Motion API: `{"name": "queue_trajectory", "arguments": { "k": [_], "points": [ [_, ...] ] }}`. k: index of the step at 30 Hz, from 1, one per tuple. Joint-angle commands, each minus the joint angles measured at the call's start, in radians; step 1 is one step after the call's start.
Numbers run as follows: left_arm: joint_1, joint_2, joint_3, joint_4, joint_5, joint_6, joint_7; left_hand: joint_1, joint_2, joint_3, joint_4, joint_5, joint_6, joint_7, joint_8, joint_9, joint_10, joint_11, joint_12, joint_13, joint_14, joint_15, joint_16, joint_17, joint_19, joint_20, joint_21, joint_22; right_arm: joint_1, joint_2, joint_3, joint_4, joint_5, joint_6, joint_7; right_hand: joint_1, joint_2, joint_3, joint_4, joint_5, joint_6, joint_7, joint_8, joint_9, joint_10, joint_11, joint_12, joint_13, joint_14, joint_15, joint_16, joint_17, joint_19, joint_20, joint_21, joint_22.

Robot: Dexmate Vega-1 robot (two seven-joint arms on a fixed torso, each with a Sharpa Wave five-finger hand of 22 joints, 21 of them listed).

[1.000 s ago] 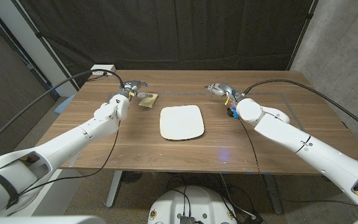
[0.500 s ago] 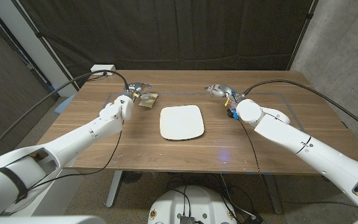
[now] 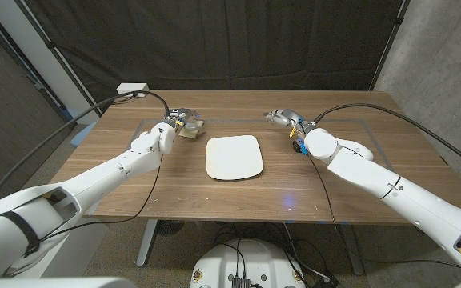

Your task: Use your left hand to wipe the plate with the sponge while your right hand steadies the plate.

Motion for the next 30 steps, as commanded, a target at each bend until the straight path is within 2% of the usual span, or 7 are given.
{"name": "queue_trajectory", "arguments": {
  "k": [1, 11, 16, 22, 25, 27, 30],
  "points": [
    [-0.008, 0.000, 0.041, -0.013, 0.063, 0.048, -0.031, 0.012, 0.011, 0.001, -0.006, 0.007, -0.002, -0.003, -0.010, 0.000, -0.008, -0.010, -0.006, 0.000, 0.004, -0.035, -0.005, -0.001, 0.004, -0.002, -0.008, 0.000, -0.009, 0.002, 0.007, 0.001, 0.008, -0.001, -0.008, 0.003, -0.011, 0.000, -0.003, -0.004, 0.014, 0.000, 0.000, 0.002, 0.012, 0.000, -0.005, 0.003, 0.004, 0.003, -0.002, 0.004, -0.002, -0.002, -0.001, 0.004],
    [-0.034, -0.013, 0.087, 0.017, 0.123, 0.064, -0.083, 0.041, 0.028, 0.014, -0.012, 0.009, -0.019, -0.007, -0.025, 0.000, -0.034, -0.011, -0.022, 0.000, -0.015, -0.030, -0.020, -0.002, 0.007, -0.008, -0.016, 0.000, -0.012, 0.003, 0.007, -0.005, 0.006, -0.008, -0.017, 0.001, -0.011, 0.000, -0.001, -0.004, 0.018, -0.001, -0.001, 0.002, 0.019, 0.002, -0.005, 0.003, 0.010, 0.004, 0.000, 0.005, -0.002, -0.003, -0.001, 0.004],
    [-0.039, -0.022, 0.094, 0.036, 0.135, 0.058, -0.072, 0.072, 0.071, 0.036, -0.010, 0.009, 0.038, -0.001, -0.014, 0.001, 0.000, -0.017, -0.015, 0.000, 0.011, -0.050, -0.018, -0.001, 0.026, -0.028, -0.019, 0.000, -0.014, 0.005, 0.007, -0.007, 0.006, -0.014, -0.024, 0.000, -0.010, 0.000, 0.000, -0.005, 0.021, -0.001, -0.001, 0.002, 0.023, 0.002, -0.005, 0.003, 0.009, 0.005, -0.001, 0.005, -0.002, -0.003, -0.001, 0.004],
    [-0.035, -0.036, 0.098, 0.059, 0.160, 0.059, -0.009, 0.150, 0.139, 0.087, -0.023, -0.010, 0.194, 0.045, 0.018, 0.000, 0.147, -0.066, 0.008, 0.000, 0.129, -0.105, 0.000, -0.005, 0.094, -0.075, -0.018, 0.000, -0.011, 0.009, 0.004, -0.006, 0.004, -0.021, -0.028, -0.001, -0.010, -0.001, 0.000, -0.005, 0.024, -0.001, -0.002, 0.002, 0.024, 0.001, -0.006, 0.003, 0.009, 0.005, -0.001, 0.005, -0.001, -0.002, -0.001, 0.004],
    [-0.024, -0.044, 0.095, 0.072, 0.177, 0.066, 0.062, 0.212, 0.188, 0.137, -0.028, -0.034, 0.350, 0.100, 0.054, -0.002, 0.295, -0.076, 0.025, 0.002, 0.262, -0.145, 0.022, -0.004, 0.155, -0.106, -0.004, 0.002, -0.007, 0.011, 0.003, -0.004, 0.006, -0.025, -0.026, -0.001, -0.009, -0.001, 0.001, -0.005, 0.026, 0.000, -0.002, 0.002, 0.024, 0.001, -0.007, 0.003, 0.009, 0.005, -0.001, 0.006, 0.000, -0.003, -0.001, 0.004],
    [-0.017, -0.050, 0.090, 0.079, 0.181, 0.067, 0.105, 0.236, 0.202, 0.163, -0.028, -0.035, 0.428, 0.107, 0.069, -0.003, 0.385, -0.072, 0.035, 0.004, 0.330, -0.166, 0.029, -0.002, 0.171, -0.121, -0.001, 0.002, -0.005, 0.013, 0.002, -0.001, 0.005, -0.025, -0.026, -0.002, -0.008, -0.001, 0.002, -0.005, 0.028, -0.001, -0.002, 0.002, 0.025, 0.000, -0.007, 0.003, 0.009, 0.004, -0.001, 0.006, -0.001, -0.003, -0.001, 0.004],
    [-0.006, -0.058, 0.086, 0.095, 0.193, 0.070, 0.185, 0.267, 0.228, 0.205, -0.020, -0.034, 0.511, 0.116, 0.083, -0.001, 0.490, -0.082, 0.040, 0.010, 0.448, -0.172, 0.055, 0.013, 0.188, -0.129, 0.004, 0.004, 0.000, 0.015, 0.000, 0.004, 0.007, -0.028, -0.024, -0.002, -0.007, -0.001, 0.002, -0.005, 0.028, -0.001, -0.002, 0.002, 0.025, 0.000, -0.007, 0.003, 0.009, 0.004, -0.001, 0.006, -0.001, -0.004, -0.001, 0.004]
  ]
}}
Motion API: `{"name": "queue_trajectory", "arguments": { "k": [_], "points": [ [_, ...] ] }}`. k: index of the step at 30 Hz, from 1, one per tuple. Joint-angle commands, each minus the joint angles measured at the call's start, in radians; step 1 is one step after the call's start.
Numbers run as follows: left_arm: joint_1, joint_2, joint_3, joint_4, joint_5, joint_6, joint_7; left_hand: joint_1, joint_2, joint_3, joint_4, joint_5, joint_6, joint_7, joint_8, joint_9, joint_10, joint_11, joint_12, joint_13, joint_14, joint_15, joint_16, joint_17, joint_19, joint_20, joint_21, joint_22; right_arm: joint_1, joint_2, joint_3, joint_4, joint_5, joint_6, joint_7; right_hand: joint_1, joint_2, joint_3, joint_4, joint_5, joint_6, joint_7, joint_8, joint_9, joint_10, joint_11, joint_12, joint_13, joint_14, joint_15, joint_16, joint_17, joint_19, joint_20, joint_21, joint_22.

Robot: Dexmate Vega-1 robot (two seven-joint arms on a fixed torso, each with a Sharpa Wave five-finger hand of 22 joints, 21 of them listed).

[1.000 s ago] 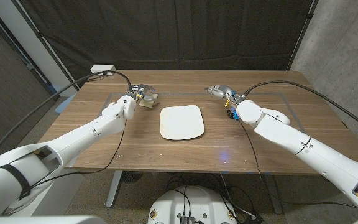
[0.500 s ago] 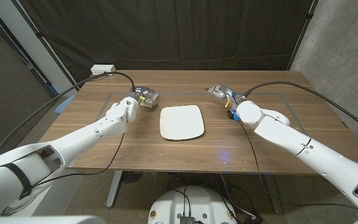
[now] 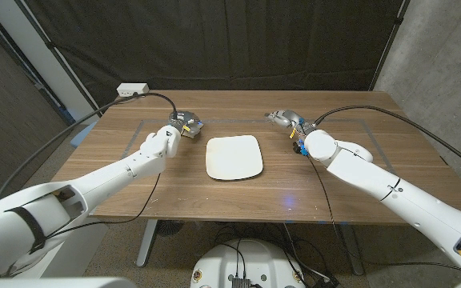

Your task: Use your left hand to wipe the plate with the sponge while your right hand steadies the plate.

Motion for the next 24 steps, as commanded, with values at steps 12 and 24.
{"name": "queue_trajectory", "arguments": {
  "k": [12, 24],
  "points": [
    [0.054, -0.042, -0.028, 0.079, 0.064, -0.005, 0.470, 0.102, 0.045, 0.099, 0.006, -0.006, 0.175, 0.048, 0.036, 0.008, 0.246, -0.019, 0.056, 0.054, 0.264, -0.154, 0.066, 0.069, 0.064, -0.035, 0.040, 0.010, 0.042, 0.005, -0.040, 0.005, -0.037, -0.014, 0.013, 0.003, -0.006, 0.001, -0.001, 0.000, 0.009, 0.001, -0.005, 0.002, 0.009, -0.007, -0.004, 0.003, 0.006, -0.002, -0.002, 0.000, 0.000, -0.005, -0.001, 0.004],
    [0.057, -0.026, -0.054, 0.057, 0.030, -0.127, 0.576, 0.108, 0.041, 0.105, 0.010, -0.008, 0.182, 0.047, 0.035, 0.009, 0.253, -0.019, 0.061, 0.065, 0.273, -0.155, 0.064, 0.079, 0.065, -0.038, 0.046, 0.011, 0.045, 0.011, -0.164, -0.085, -0.232, -0.156, -0.033, 0.058, 0.024, 0.058, -0.005, 0.008, 0.158, -0.004, 0.025, 0.002, 0.138, -0.026, 0.024, 0.002, 0.130, -0.068, 0.026, 0.000, 0.082, -0.032, 0.035, 0.007]
  ]
}}
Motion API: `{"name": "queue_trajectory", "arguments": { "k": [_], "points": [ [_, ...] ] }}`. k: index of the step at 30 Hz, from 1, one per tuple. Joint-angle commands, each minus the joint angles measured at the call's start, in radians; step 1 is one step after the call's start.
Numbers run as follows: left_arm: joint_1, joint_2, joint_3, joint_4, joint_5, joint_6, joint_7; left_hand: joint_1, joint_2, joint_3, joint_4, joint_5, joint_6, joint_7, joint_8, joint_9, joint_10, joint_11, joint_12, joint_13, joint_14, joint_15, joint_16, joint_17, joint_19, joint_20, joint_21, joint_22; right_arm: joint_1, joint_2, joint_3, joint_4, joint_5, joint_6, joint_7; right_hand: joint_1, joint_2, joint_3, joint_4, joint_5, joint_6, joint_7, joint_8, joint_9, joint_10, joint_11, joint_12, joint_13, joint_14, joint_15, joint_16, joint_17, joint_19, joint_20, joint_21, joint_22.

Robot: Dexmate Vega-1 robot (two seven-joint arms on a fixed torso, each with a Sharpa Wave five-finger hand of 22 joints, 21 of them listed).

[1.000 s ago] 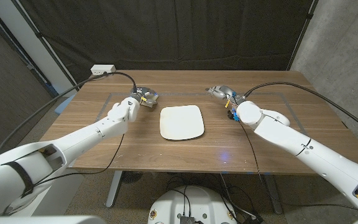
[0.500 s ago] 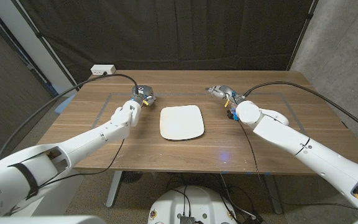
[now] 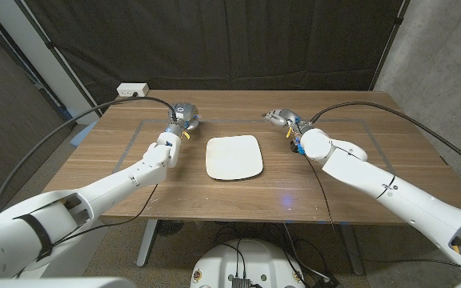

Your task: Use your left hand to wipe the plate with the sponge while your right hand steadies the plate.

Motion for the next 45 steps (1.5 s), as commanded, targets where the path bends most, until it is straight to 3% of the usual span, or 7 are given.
{"name": "queue_trajectory", "arguments": {
  "k": [1, 10, 23, 28, 31, 38, 45],
  "points": [
    [0.009, 0.011, -0.028, -0.012, -0.030, -0.115, 0.135, 0.026, 0.016, 0.011, -0.002, -0.001, 0.029, 0.017, 0.001, 0.004, 0.018, -0.003, 0.006, 0.006, 0.013, -0.059, 0.001, 0.005, 0.005, -0.025, 0.005, 0.004, 0.006, 0.004, -0.107, -0.076, -0.166, -0.118, -0.027, 0.021, -0.002, 0.027, 0.002, 0.007, 0.073, 0.001, 0.017, 0.002, 0.066, -0.006, 0.016, 0.002, 0.073, -0.030, 0.015, 0.002, 0.042, -0.006, 0.023, 0.008],
    [0.009, 0.016, -0.049, -0.022, -0.056, -0.222, 0.170, 0.029, 0.009, 0.014, 0.001, -0.002, 0.032, 0.015, -0.001, 0.005, 0.022, -0.002, 0.009, 0.014, 0.019, -0.058, -0.003, 0.012, 0.004, -0.029, 0.011, 0.005, 0.051, 0.045, -0.222, -0.087, -0.250, -0.235, 0.052, 0.033, -0.002, 0.046, 0.001, 0.008, 0.108, -0.003, 0.019, 0.001, 0.094, -0.010, 0.018, 0.002, 0.098, -0.048, 0.010, 0.000, 0.062, -0.012, 0.034, 0.010],
    [0.010, 0.034, -0.071, -0.014, -0.077, -0.398, 0.208, 0.034, 0.004, 0.019, 0.002, -0.003, 0.040, 0.012, -0.002, 0.005, 0.017, 0.002, 0.008, 0.022, 0.022, -0.060, -0.008, 0.017, 0.003, -0.033, 0.017, 0.005, 0.090, 0.125, -0.348, -0.083, -0.324, -0.408, 0.073, 0.085, 0.025, 0.080, -0.001, 0.007, 0.130, -0.035, 0.005, 0.002, 0.038, -0.052, -0.022, 0.001, 0.015, -0.066, -0.013, 0.013, 0.019, -0.043, 0.025, 0.013],
    [0.022, 0.046, -0.094, -0.022, -0.112, -0.472, 0.204, 0.034, 0.002, 0.019, 0.003, -0.003, 0.042, 0.011, -0.003, 0.006, 0.020, 0.003, 0.009, 0.025, 0.025, -0.060, -0.010, 0.020, 0.003, -0.036, 0.019, 0.005, 0.132, 0.138, -0.414, -0.075, -0.364, -0.478, 0.071, 0.109, 0.021, 0.091, 0.014, 0.004, 0.199, -0.046, 0.014, 0.001, 0.062, -0.112, -0.022, 0.000, -0.003, -0.079, -0.008, 0.021, 0.013, -0.053, 0.029, 0.015],
    [0.034, 0.057, -0.108, -0.041, -0.124, -0.498, 0.192, 0.034, 0.002, 0.020, 0.004, -0.003, 0.044, 0.011, -0.003, 0.006, 0.021, 0.001, 0.009, 0.027, 0.026, -0.060, -0.011, 0.021, 0.006, -0.038, 0.021, 0.005, 0.177, 0.151, -0.472, -0.058, -0.385, -0.534, 0.088, 0.112, 0.017, 0.088, 0.021, 0.002, 0.193, -0.065, 0.002, 0.000, 0.053, -0.143, -0.030, -0.002, -0.014, -0.086, -0.008, 0.022, 0.007, -0.057, 0.029, 0.016],
    [0.062, 0.076, -0.143, -0.082, -0.137, -0.537, 0.178, 0.034, -0.002, 0.021, 0.005, -0.003, 0.046, 0.007, -0.004, 0.006, 0.021, -0.001, 0.009, 0.031, 0.030, -0.060, -0.013, 0.023, 0.007, -0.043, 0.025, 0.005, 0.249, 0.179, -0.551, -0.010, -0.360, -0.616, 0.112, 0.150, 0.022, 0.098, 0.026, 0.001, 0.082, -0.116, -0.052, -0.001, -0.023, -0.191, -0.068, -0.003, -0.084, -0.109, -0.018, 0.018, -0.030, -0.075, 0.024, 0.017],
    [0.089, 0.087, -0.174, -0.113, -0.169, -0.582, 0.139, 0.036, -0.004, 0.022, 0.006, -0.003, 0.046, 0.009, -0.006, 0.006, 0.023, 0.000, 0.010, 0.034, 0.033, -0.061, -0.015, 0.025, 0.006, -0.044, 0.028, 0.005, 0.308, 0.206, -0.609, 0.029, -0.303, -0.668, 0.117, 0.180, 0.034, 0.116, 0.038, 0.005, 0.021, -0.148, -0.053, 0.000, -0.050, -0.235, -0.076, -0.003, -0.134, -0.112, -0.022, 0.019, -0.064, -0.094, 0.018, 0.019]
  ]
}}
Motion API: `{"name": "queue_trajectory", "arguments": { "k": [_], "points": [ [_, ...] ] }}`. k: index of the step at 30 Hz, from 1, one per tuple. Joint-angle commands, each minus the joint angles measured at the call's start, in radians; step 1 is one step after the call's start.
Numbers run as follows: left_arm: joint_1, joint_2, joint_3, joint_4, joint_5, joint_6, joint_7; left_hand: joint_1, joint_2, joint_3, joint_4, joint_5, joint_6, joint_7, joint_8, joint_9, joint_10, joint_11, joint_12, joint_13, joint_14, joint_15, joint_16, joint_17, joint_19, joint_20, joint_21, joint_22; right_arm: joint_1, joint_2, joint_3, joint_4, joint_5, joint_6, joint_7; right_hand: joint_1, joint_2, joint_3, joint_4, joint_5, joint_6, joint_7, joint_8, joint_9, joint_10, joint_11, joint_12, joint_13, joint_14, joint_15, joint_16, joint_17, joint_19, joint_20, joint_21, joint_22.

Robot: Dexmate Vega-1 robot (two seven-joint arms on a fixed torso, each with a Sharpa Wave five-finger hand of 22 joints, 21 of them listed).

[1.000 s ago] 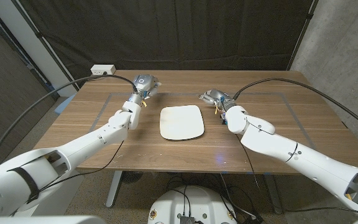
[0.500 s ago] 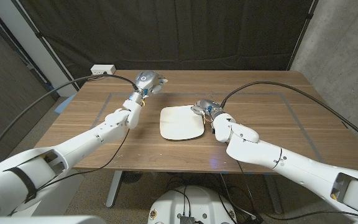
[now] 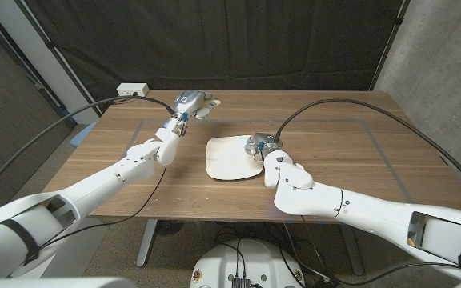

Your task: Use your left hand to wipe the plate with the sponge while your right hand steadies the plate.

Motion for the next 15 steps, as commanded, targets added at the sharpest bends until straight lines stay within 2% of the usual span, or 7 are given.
{"name": "queue_trajectory", "arguments": {
  "k": [1, 4, 6, 7, 11, 15],
  "points": [
    [0.041, 0.024, -0.051, -0.051, -0.053, -0.102, -0.058, 0.015, 0.006, 0.009, 0.000, 0.005, 0.022, 0.014, 0.002, 0.002, 0.004, -0.004, 0.006, 0.007, 0.012, -0.056, -0.004, 0.004, 0.007, -0.045, 0.008, 0.005, 0.114, 0.051, -0.135, 0.071, 0.054, -0.108, 0.007, 0.033, 0.010, 0.022, 0.011, 0.004, -0.020, -0.022, 0.001, 0.000, -0.008, -0.024, -0.003, 0.003, -0.030, -0.083, -0.003, 0.003, -0.024, -0.010, -0.008, 0.005],
    [0.049, 0.025, -0.061, -0.059, -0.058, -0.114, -0.072, 0.015, 0.005, 0.009, 0.001, 0.005, 0.024, 0.013, 0.002, 0.002, 0.005, -0.004, 0.006, 0.008, 0.013, -0.056, -0.006, 0.005, 0.008, -0.046, 0.010, 0.005, 0.139, 0.058, -0.164, 0.081, 0.071, -0.124, -0.003, 0.062, 0.016, 0.052, 0.025, 0.012, -0.012, -0.045, 0.010, 0.001, -0.005, -0.030, 0.001, 0.004, -0.038, -0.093, 0.002, 0.004, -0.029, -0.019, -0.006, 0.007],
    [0.052, 0.024, -0.067, -0.061, -0.060, -0.119, -0.080, 0.015, 0.005, 0.009, 0.001, 0.005, 0.024, 0.012, 0.002, 0.002, 0.006, -0.004, 0.007, 0.009, 0.013, -0.056, -0.006, 0.006, 0.008, -0.046, 0.011, 0.005, 0.157, 0.064, -0.187, 0.088, 0.080, -0.137, -0.011, 0.079, 0.017, 0.070, 0.033, 0.015, -0.010, -0.051, 0.012, 0.002, -0.005, -0.033, 0.002, 0.005, -0.039, -0.098, 0.005, 0.004, -0.029, -0.022, -0.003, 0.008],
    [0.054, 0.024, -0.070, -0.063, -0.064, -0.122, -0.087, 0.015, 0.005, 0.009, 0.001, 0.005, 0.024, 0.012, 0.002, 0.002, 0.005, -0.003, 0.006, 0.009, 0.013, -0.056, -0.007, 0.006, 0.008, -0.046, 0.011, 0.005, 0.167, 0.068, -0.202, 0.093, 0.083, -0.146, -0.016, 0.103, 0.017, 0.092, 0.040, 0.018, -0.006, -0.056, 0.015, 0.002, -0.001, -0.033, 0.004, 0.005, -0.039, -0.108, 0.008, 0.004, -0.026, -0.028, 0.002, 0.010],
    [0.057, 0.022, -0.074, -0.061, -0.064, -0.138, -0.104, 0.016, 0.004, 0.010, 0.002, 0.005, 0.025, 0.013, 0.001, 0.002, 0.007, -0.003, 0.007, 0.011, 0.016, -0.057, -0.008, 0.007, 0.010, -0.048, 0.014, 0.005, 0.197, 0.076, -0.237, 0.102, 0.104, -0.170, -0.035, 0.151, 0.017, 0.129, 0.050, 0.021, 0.010, -0.058, 0.020, 0.003, 0.011, -0.035, 0.008, 0.007, -0.034, -0.120, 0.014, 0.003, -0.018, -0.037, 0.014, 0.014],
    [0.063, 0.021, -0.080, -0.066, -0.068, -0.150, -0.121, 0.016, 0.004, 0.011, 0.002, 0.005, 0.024, 0.013, -0.001, 0.002, 0.006, -0.001, 0.006, 0.013, 0.018, -0.056, -0.009, 0.009, 0.008, -0.047, 0.016, 0.005, 0.221, 0.071, -0.257, 0.101, 0.137, -0.172, -0.046, 0.170, 0.016, 0.141, 0.053, 0.021, 0.023, -0.057, 0.025, 0.004, 0.019, -0.034, 0.011, 0.007, -0.032, -0.125, 0.016, 0.003, -0.018, -0.038, 0.018, 0.015]
  ]
}}
